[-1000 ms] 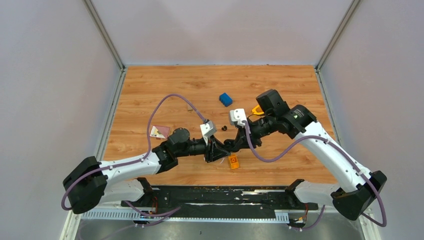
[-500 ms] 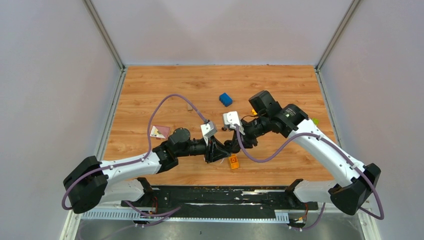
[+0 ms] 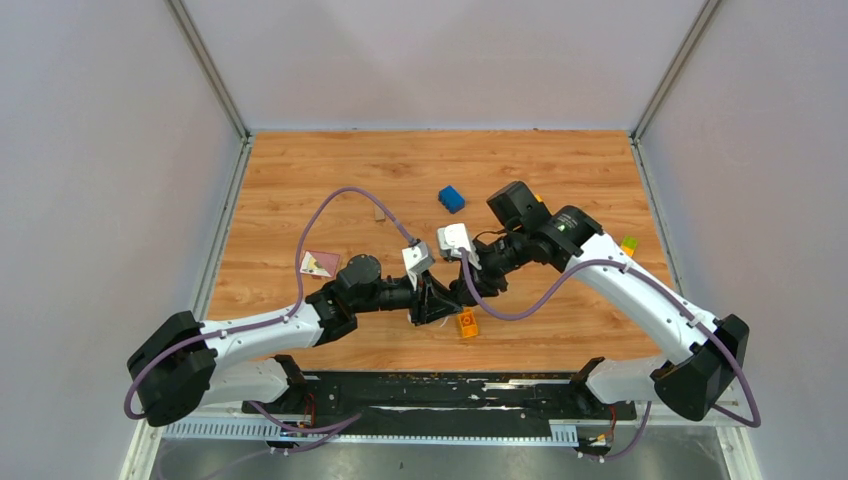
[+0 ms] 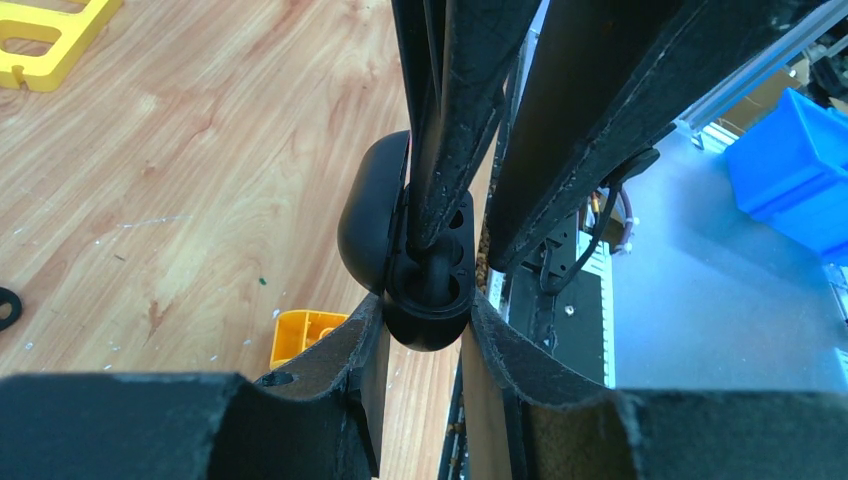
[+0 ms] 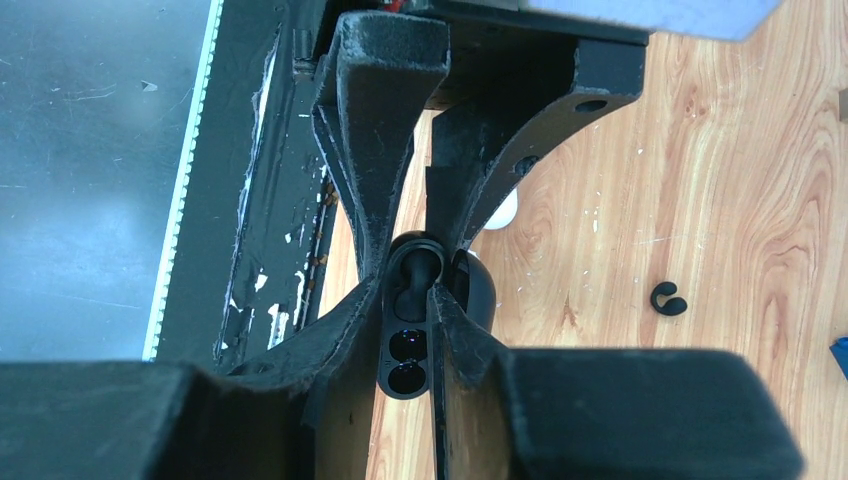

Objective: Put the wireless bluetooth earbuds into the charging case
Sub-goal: Place the earbud in the charging case.

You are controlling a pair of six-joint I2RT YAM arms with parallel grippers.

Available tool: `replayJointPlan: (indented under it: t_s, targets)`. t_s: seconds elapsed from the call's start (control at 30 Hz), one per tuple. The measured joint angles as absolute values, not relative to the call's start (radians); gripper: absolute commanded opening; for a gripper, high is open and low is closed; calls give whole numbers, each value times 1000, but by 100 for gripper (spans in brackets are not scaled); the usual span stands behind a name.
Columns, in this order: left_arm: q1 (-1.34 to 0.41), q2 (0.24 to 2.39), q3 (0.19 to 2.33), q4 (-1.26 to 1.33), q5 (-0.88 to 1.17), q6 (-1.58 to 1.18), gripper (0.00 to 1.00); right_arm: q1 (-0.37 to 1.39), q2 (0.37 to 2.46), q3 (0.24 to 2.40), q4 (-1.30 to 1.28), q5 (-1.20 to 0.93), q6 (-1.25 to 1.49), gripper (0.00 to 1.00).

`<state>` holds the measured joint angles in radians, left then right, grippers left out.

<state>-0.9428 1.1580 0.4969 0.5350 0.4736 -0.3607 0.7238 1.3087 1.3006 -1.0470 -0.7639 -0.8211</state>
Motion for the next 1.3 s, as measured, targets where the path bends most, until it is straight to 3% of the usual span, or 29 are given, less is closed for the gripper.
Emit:
replayJointPlan:
  t_s: [0.2, 0.4, 0.6, 1.3]
  targets:
    - [-943, 1158, 497, 535, 474, -361, 0, 733, 1318, 1302, -1036, -764, -821, 22]
    - [-943, 1158, 497, 533, 478, -361, 0, 738, 1324, 1302, -1033, -767, -819, 8]
    - [-947, 1158, 497, 532, 486, -361, 0, 737, 1324, 1302, -1029, -767, -818, 0]
    - [-947, 1142, 427, 700, 486, -380, 0, 635, 1279, 1203, -896, -981, -698, 0]
